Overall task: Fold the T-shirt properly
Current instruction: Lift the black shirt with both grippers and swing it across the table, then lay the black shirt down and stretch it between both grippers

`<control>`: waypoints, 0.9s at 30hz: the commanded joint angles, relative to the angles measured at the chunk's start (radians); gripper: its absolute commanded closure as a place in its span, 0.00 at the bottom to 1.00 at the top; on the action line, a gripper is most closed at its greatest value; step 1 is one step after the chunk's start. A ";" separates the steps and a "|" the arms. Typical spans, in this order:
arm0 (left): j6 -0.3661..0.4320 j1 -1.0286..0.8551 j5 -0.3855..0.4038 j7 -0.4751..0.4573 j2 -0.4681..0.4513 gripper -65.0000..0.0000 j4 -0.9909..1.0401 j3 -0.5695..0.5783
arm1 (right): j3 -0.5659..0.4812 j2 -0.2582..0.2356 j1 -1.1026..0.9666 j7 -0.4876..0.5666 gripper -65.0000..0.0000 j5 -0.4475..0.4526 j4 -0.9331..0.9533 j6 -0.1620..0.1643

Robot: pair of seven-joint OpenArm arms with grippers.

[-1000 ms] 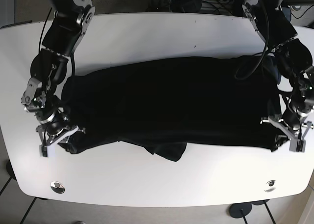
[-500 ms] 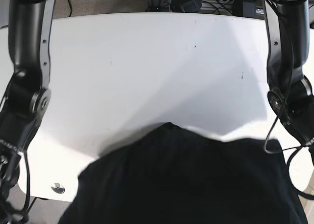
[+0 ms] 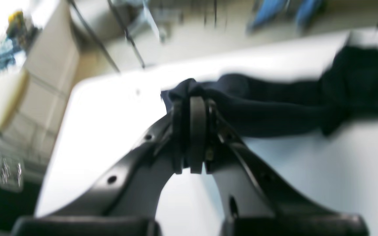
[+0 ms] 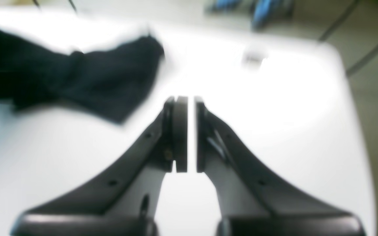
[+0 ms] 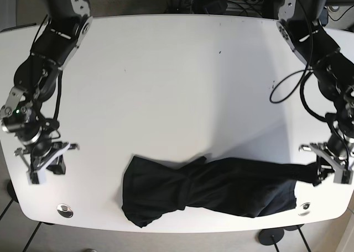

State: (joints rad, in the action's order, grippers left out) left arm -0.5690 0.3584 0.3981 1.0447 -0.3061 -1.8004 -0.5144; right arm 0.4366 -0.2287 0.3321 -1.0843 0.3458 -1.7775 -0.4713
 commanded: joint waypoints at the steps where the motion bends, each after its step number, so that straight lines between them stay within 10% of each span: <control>1: -0.018 -0.078 0.017 -0.036 0.018 1.00 -0.046 -0.053 | 0.011 0.033 -0.077 0.045 0.97 0.011 -0.038 0.001; 7: -0.101 -0.347 0.017 -0.037 0.051 1.00 -0.085 -0.198 | 0.003 0.124 -0.278 0.204 0.89 0.005 0.032 0.001; 13: -0.129 -0.517 0.009 -0.037 0.048 1.00 -0.085 -0.349 | -0.201 0.081 -0.112 0.372 0.25 -0.001 0.365 0.001; 22: -0.129 -0.674 0.008 -0.037 0.045 1.00 -0.080 -0.493 | -0.440 0.074 0.140 0.652 0.25 0.008 0.950 0.007; 27: -0.129 -0.686 0.008 -0.037 0.045 1.00 -0.080 -0.497 | -0.522 0.154 0.150 0.717 0.25 -0.001 1.046 0.007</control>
State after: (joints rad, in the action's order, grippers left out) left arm -0.6975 -0.3252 0.3969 1.0248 -0.2417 -1.8629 -1.0035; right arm -0.0860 -0.0746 0.4728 -0.3096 0.3538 -0.7345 -0.4713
